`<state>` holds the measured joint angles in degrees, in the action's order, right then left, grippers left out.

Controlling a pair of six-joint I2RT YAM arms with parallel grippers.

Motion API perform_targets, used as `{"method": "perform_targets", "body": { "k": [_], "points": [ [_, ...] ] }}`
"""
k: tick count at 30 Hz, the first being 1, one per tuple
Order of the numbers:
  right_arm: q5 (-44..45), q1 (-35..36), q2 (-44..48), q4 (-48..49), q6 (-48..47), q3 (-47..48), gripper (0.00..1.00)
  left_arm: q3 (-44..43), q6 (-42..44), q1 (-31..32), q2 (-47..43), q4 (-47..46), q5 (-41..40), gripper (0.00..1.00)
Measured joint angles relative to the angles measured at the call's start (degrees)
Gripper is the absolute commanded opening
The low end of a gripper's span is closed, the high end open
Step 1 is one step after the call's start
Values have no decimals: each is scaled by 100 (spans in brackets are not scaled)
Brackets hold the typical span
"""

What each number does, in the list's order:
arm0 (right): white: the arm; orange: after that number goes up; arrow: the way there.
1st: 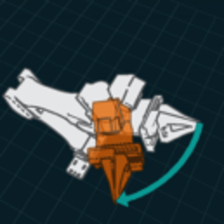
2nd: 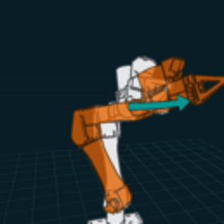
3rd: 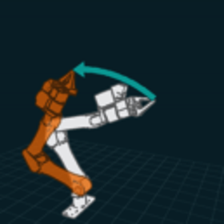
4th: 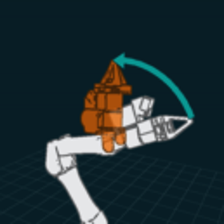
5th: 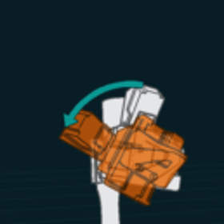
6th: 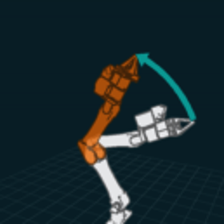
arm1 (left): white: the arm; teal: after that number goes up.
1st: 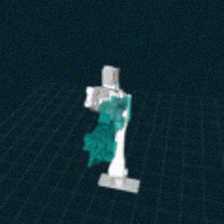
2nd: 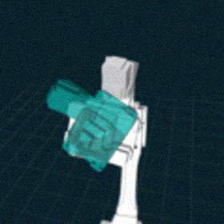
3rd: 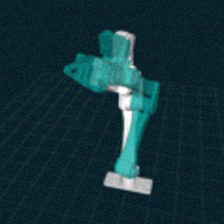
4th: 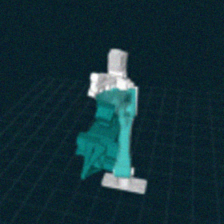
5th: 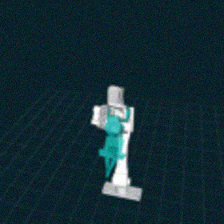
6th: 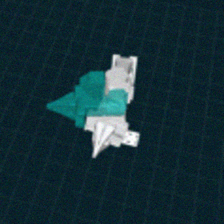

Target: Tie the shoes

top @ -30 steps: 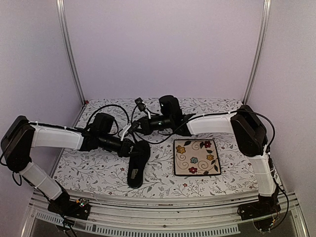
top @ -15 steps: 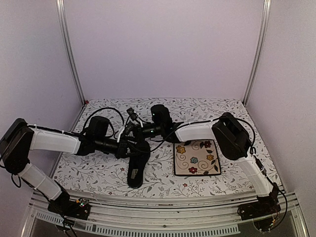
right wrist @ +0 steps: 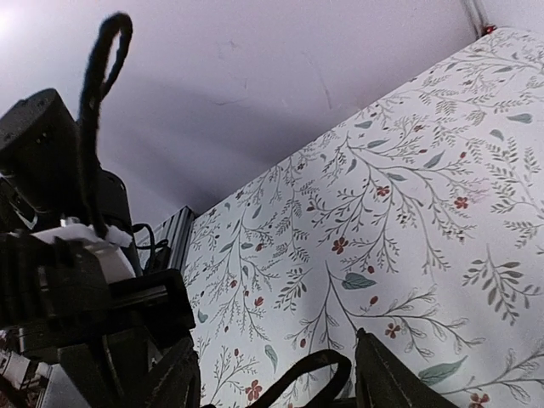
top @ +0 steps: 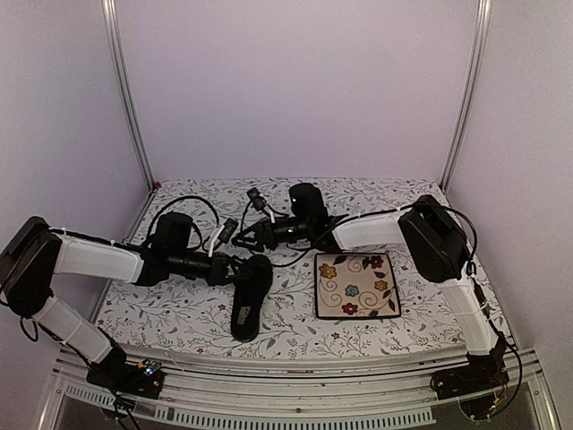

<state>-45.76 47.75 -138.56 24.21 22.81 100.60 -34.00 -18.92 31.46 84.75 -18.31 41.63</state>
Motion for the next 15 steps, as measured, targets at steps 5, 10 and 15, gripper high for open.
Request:
{"method": "perform_targets", "body": {
  "k": [5,10,15],
  "points": [
    [278,-374,1115,-61,-210,-1016,64,63,-26,-74,-61,-70,11,0],
    [505,-629,1991,33,-483,-1869,44,111,-94,-153,-111,-179,48,0],
    [494,-509,2020,50,-658,-2540,39,118,-144,-188,-116,-245,125,0]
  ]
}}
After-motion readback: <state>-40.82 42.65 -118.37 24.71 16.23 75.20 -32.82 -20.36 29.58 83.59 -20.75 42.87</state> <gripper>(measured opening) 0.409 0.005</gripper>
